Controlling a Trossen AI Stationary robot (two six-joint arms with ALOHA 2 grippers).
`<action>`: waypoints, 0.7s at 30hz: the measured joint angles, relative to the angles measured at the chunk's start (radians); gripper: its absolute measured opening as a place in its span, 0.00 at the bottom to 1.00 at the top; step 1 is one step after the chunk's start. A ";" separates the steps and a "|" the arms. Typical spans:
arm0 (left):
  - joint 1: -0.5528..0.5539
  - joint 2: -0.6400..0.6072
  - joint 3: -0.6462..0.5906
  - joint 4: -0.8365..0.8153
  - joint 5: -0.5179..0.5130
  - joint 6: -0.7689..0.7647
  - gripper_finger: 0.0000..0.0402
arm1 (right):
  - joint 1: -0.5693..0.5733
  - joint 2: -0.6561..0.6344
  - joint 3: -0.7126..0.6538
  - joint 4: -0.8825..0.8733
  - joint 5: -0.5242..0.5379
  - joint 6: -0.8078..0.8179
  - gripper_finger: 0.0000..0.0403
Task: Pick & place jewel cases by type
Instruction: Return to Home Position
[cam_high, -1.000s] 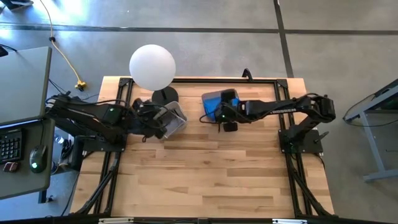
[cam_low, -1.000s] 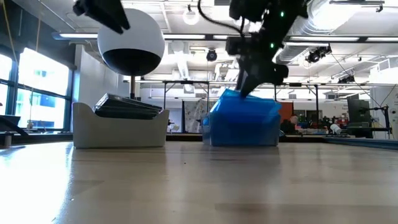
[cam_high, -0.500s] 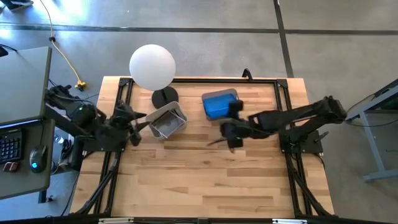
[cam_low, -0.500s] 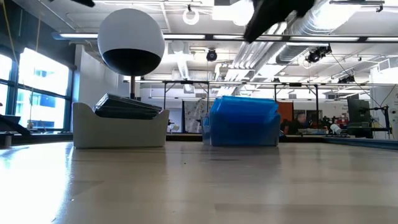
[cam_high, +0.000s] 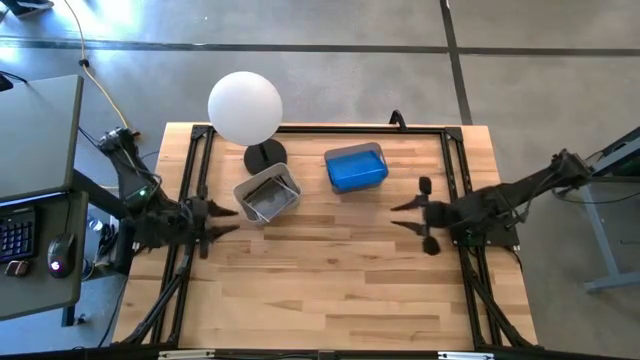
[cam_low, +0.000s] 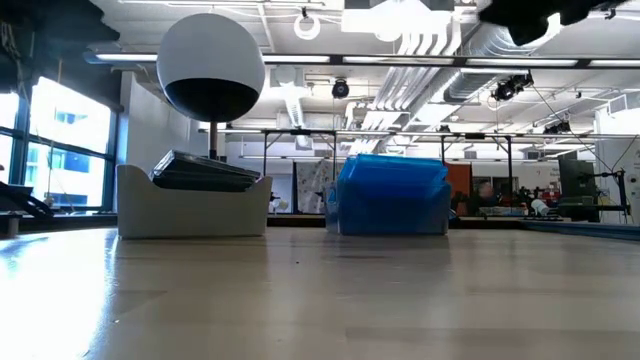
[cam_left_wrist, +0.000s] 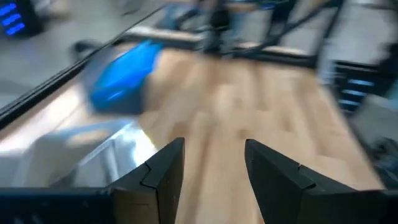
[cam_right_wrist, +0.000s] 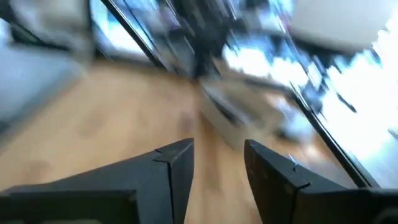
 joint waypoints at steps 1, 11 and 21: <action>0.001 -0.022 -0.028 0.083 0.032 0.092 0.42 | -0.009 -0.056 -0.054 0.085 -0.058 -0.033 0.33; 0.147 -0.244 -0.368 0.793 0.441 0.711 0.42 | -0.089 -0.577 -0.325 0.220 -0.227 -0.101 0.33; 0.398 -0.432 -0.500 0.719 0.519 0.726 0.42 | -0.094 -0.653 -0.384 0.132 -0.310 -0.075 0.33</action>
